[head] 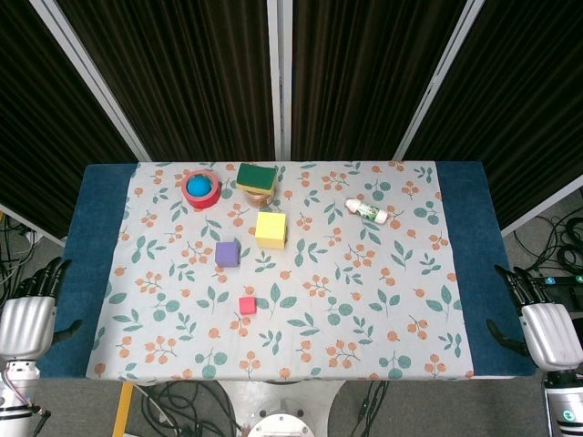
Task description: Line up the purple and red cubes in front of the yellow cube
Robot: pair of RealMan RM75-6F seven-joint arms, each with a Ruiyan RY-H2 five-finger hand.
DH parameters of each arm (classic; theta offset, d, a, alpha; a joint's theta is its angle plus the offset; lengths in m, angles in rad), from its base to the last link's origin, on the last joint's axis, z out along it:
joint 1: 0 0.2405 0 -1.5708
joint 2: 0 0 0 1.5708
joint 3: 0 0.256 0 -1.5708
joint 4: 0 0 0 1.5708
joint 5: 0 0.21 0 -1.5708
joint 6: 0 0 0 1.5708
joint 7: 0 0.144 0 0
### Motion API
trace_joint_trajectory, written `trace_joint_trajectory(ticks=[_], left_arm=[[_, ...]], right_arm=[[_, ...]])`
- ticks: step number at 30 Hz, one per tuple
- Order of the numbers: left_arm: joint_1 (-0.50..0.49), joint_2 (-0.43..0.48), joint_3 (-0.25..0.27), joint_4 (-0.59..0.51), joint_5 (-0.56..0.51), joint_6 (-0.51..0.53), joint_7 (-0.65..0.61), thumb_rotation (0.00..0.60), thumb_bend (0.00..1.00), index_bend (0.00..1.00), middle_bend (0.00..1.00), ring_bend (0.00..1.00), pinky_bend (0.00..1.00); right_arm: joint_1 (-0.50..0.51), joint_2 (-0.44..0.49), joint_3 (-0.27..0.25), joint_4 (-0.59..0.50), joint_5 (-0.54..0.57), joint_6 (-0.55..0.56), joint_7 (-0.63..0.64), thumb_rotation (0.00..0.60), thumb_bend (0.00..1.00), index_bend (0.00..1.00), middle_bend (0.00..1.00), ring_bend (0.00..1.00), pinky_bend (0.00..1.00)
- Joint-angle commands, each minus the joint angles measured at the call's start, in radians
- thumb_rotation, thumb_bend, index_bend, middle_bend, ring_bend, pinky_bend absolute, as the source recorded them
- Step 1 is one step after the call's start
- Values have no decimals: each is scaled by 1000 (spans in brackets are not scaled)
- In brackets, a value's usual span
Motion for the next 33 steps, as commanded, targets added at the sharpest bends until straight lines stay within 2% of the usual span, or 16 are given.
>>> trace_joint_trajectory(ticks=[1,12,19,25,27,33], left_arm=[[3,2,0,-7,7,-8,-1,600,15,142,196,178,254],[14,7,-17,-16,33,-13,-16,600,15,142,199,178,254],[-31,17,-61,-10,48,-60,-54,600,14,159,206,179,255],[-157,3,-121,58,60,-207,-101,600,38,219,259,217,257],[-210,-23,-150,96,45,-267,-128,600,56,246,286,230,258],[-355,-120,-192,213,-13,-470,-144,600,85,258,302,232,259]], right_arm=[[-1,-1,-1,-1,2,0,-3,600,218,31,142,65,188],[-10,1,-1,-1,1,21,-8,600,218,31,142,65,189],[-11,5,5,2,6,28,-6,600,218,31,142,65,189],[4,10,16,-3,8,17,-21,600,216,30,142,65,189],[8,10,19,-5,11,13,-22,600,216,30,142,65,189],[15,8,21,-8,13,5,-29,600,216,27,142,65,189]])
